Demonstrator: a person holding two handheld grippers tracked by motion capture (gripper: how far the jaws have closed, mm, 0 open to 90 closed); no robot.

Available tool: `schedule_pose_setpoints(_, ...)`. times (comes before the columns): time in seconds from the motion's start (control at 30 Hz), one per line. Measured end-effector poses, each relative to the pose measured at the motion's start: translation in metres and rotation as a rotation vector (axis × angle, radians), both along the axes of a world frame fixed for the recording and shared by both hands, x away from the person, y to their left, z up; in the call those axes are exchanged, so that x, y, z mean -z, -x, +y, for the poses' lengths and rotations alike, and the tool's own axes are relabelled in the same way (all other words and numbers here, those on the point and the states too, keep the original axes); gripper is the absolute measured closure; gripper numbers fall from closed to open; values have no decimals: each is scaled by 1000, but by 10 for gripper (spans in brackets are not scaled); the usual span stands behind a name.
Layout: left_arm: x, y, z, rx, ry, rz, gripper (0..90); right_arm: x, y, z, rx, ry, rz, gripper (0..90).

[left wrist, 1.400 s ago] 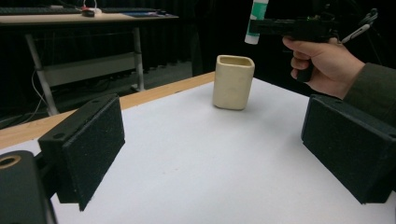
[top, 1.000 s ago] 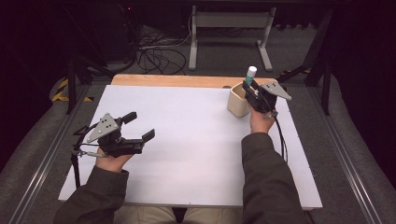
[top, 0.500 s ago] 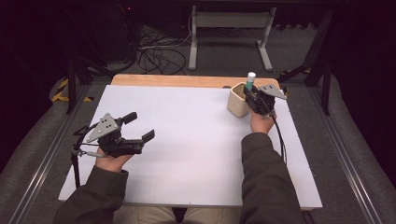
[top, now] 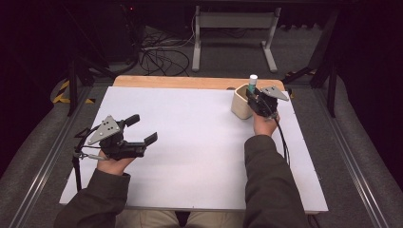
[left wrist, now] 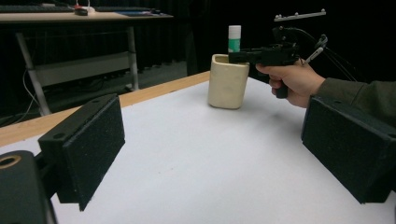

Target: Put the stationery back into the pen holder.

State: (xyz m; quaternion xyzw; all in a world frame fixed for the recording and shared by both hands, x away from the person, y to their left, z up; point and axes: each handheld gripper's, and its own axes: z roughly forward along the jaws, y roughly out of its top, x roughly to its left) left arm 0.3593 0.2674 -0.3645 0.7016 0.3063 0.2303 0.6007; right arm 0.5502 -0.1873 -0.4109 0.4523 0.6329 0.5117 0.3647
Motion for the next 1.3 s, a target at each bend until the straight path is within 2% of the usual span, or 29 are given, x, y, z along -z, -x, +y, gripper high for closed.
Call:
schedule_pose_setpoints(0.13,0,0,0,1,3,2,70,0,0,-1,-2,-9,4,640)
schedule_pose_setpoints(0.3,1,-1,0,4,0,2,71,-3,-1,0,-7,0,13,755)
schedule_pose_setpoints(0.4,1,-1,0,3,0,2,71,-2,-1,-1,-5,3,22,756)
schedule_pose_setpoints(0.77,2,-1,0,2,3,4,71,-3,0,1,-8,-4,16,707)
schedule_pose_setpoints(0.87,2,-1,0,0,5,5,71,-4,-1,2,-11,-20,18,689)
schedule_pose_setpoints(1.13,2,-1,0,0,2,4,71,-3,-2,2,-26,-32,41,627)
schedule_pose_setpoints(1.3,1,-2,0,0,3,3,71,-5,-1,5,-42,-45,25,578)
